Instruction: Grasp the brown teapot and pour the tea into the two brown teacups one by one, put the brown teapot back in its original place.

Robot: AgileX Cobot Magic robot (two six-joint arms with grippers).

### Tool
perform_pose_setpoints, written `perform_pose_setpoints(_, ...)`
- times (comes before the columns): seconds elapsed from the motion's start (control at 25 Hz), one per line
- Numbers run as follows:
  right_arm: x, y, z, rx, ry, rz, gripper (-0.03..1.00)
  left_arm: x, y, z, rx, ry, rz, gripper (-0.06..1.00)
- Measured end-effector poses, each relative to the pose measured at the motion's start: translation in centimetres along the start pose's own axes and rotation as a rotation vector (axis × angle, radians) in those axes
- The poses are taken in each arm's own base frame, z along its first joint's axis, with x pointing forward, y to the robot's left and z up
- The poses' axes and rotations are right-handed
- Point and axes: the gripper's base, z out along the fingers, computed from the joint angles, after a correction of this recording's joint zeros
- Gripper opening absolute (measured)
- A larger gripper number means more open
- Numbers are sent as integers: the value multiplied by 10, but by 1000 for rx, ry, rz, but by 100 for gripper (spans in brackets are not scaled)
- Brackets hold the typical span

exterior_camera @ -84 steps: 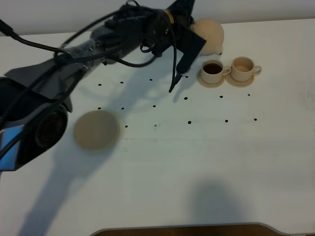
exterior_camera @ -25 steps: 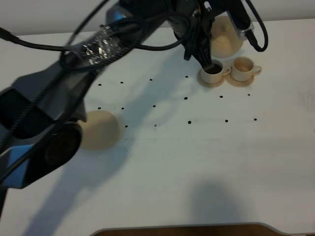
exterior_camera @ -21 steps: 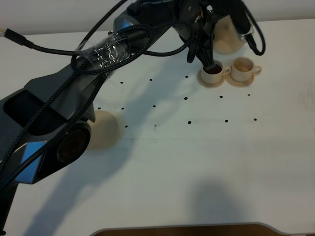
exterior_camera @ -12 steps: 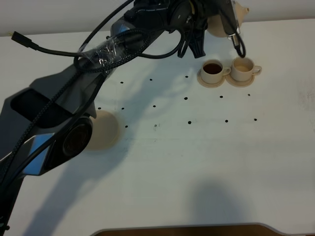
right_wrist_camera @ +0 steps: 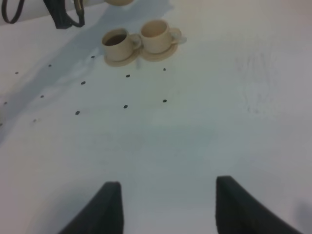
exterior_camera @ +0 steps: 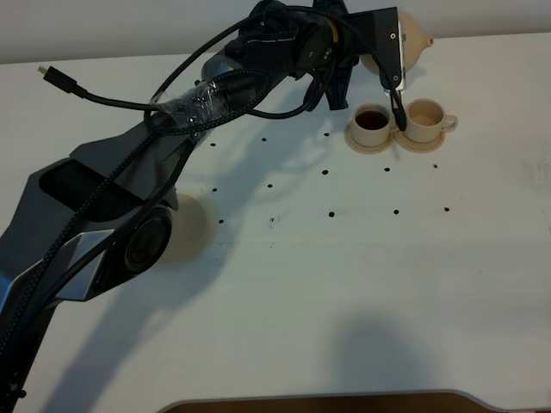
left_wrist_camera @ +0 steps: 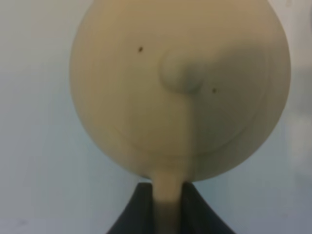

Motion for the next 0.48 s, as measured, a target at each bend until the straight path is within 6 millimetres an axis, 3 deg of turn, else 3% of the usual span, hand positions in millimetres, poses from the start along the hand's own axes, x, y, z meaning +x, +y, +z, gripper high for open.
perform_pose_setpoints(0.48,0,0,0,0,0,0,45,9,-12,15,15,11,181,14)
